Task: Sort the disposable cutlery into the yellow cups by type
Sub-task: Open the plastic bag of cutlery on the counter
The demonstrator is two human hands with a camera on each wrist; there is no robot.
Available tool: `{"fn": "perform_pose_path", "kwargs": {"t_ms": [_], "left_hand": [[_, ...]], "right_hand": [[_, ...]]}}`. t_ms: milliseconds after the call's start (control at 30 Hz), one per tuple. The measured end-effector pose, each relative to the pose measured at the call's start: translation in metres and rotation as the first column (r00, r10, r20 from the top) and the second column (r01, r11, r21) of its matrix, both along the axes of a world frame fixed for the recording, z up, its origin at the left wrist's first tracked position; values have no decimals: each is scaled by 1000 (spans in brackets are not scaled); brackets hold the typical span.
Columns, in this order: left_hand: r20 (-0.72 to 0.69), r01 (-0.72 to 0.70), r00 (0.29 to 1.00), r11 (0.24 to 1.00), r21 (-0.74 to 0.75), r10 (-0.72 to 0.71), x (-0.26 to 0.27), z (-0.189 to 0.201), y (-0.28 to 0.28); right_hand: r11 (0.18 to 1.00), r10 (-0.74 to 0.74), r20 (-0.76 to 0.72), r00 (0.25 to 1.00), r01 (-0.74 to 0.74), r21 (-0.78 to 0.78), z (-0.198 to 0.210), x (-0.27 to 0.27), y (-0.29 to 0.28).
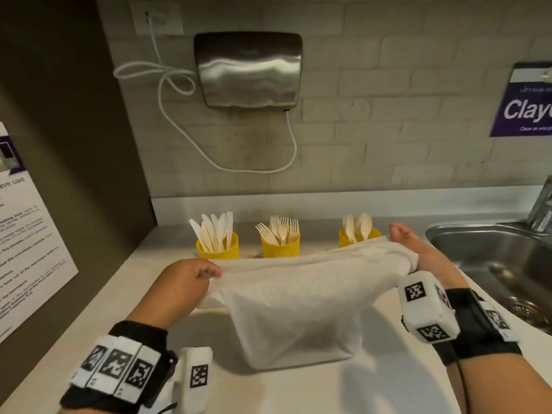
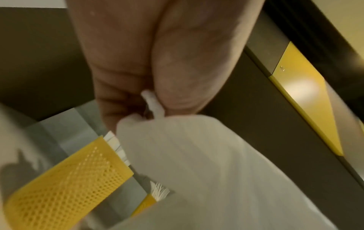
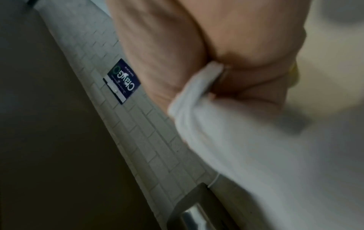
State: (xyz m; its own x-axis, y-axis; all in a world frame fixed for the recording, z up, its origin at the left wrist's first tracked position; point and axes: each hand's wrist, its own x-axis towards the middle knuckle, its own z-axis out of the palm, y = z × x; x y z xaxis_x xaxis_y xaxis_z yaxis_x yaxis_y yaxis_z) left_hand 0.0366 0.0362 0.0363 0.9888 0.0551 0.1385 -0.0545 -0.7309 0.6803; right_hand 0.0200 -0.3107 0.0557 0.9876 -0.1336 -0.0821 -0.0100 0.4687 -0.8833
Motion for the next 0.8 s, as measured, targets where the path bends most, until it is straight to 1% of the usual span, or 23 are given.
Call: {"fn": "perform_pose_path", "kwargs": {"t_ms": [33,67,100,133,167,200,233,267,300,333,367,433,467,500,533,567,600,633,700,733,767,800], "left_hand": [[43,-89,995,996,-29,90,2,-3,0],[93,-154,983,985,-84,161,5,-5,0],[128,-192,970,973,-127,208,5,-3,-1],[131,-213,962,959,-187,239,7,-2,-3],[104,-224,959,931,-287,262,8,-1,-4],[52,-228,959,865,-447,280,10,2,-7],[-27,-232,961,755,-613,274,9,7,-9],[-94,-236,963,629,-740,251,8,12,-13],[-122,-229,967,544,-808,226,6,15,-15],[-111,-204,973,532,-822,200,3,17,-17],[-80,-162,983,571,-805,166,-1,19,-19],[15,-41,997,680,-732,76,-15,22,-19],[57,25,998,728,-685,20,-24,23,-16],[83,92,995,768,-633,-51,-32,23,-11],[101,153,988,796,-585,-116,-42,23,-6],[99,187,982,824,-535,-159,-51,23,-2],[86,193,981,853,-485,-173,-57,22,1],[80,185,983,890,-417,-167,-60,21,5],[57,213,977,933,-290,-205,-62,16,9],[44,251,968,940,-233,-247,-60,12,10],[24,292,956,941,-169,-293,-59,7,10],[-3,345,938,932,-110,-347,-57,0,10]], "right_hand": [[996,51,39,998,-53,74,-5,2,0],[993,88,51,995,-92,80,-11,6,-1],[990,129,55,990,-132,42,-11,4,2],[982,179,32,983,-176,-70,-13,5,3],[944,238,-8,971,-233,-233,-12,1,6],[855,259,-56,964,-256,-452,-11,-2,10],[687,261,-120,958,-271,-674,-11,-4,14],[502,255,-176,951,-286,-816,-11,-7,18],[396,233,-200,952,-281,-874,-9,-12,22],[356,207,-185,961,-250,-900,-8,-16,25],[380,172,-146,974,-203,-903,-8,-18,26],[557,127,-64,990,-125,-821,-9,-23,22],[623,127,-33,991,-106,-775,-10,-26,20],[633,133,-20,991,-100,-768,-10,-30,18],[575,148,-15,989,-98,-812,-9,-33,15],[463,149,-27,988,-94,-882,-10,-33,13],[364,129,-34,991,-79,-928,-12,-32,11],[309,92,-27,995,-55,-949,-12,-30,11],[312,28,8,1000,-1,-950,-15,-25,16],[354,-8,27,1000,29,-935,-17,-20,19],[440,-57,40,998,61,-896,-19,-15,22],[558,-111,39,993,95,-824,-21,-10,24]]}}
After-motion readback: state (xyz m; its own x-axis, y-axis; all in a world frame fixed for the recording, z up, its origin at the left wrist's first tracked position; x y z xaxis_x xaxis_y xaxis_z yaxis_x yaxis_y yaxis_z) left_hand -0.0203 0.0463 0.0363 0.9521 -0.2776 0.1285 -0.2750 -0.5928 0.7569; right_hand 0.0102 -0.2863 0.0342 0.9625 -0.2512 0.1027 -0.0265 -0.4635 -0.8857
